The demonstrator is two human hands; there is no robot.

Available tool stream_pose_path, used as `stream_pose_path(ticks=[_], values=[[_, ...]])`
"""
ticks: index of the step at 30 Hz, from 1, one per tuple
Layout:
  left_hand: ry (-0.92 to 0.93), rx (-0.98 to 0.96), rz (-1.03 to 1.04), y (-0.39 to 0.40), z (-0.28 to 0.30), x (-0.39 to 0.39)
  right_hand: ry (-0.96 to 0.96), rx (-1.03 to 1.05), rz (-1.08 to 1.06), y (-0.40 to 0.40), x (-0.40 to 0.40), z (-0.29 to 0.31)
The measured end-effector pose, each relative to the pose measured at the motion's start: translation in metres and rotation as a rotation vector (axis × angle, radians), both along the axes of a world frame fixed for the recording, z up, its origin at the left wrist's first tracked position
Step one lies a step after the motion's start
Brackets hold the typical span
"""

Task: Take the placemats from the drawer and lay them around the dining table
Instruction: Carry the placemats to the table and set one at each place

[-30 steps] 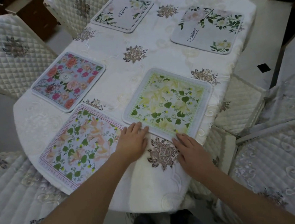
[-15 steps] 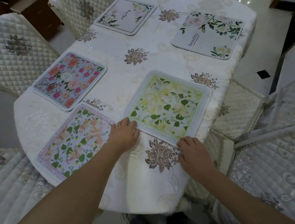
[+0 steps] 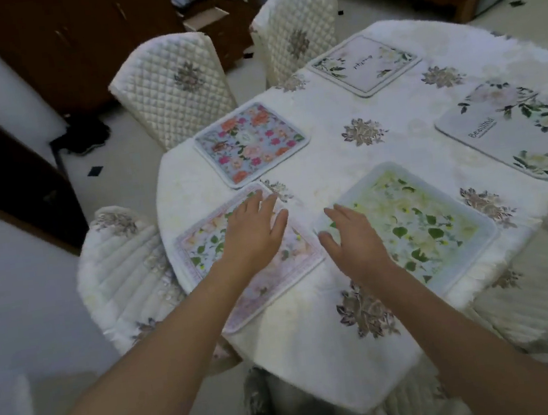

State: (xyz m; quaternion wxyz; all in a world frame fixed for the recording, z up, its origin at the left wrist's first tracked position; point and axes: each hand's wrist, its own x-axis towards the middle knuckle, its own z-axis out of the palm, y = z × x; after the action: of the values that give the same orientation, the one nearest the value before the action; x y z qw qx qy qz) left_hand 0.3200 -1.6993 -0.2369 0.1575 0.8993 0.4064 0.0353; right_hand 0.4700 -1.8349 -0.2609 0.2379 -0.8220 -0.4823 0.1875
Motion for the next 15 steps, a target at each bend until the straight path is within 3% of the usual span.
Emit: stream_pose_path(ticks=[7, 15], values=[[0.03, 0.139, 0.163, 0.043, 0.04, -0.09, -0.05, 0.039, 0.183, 0.081, -0.068, 0.052], [-0.016, 0.207, 0.14, 0.081, 0.052, -0.164, -0.147, 0.022, 0.216, 0.125, -0.139, 0.073]])
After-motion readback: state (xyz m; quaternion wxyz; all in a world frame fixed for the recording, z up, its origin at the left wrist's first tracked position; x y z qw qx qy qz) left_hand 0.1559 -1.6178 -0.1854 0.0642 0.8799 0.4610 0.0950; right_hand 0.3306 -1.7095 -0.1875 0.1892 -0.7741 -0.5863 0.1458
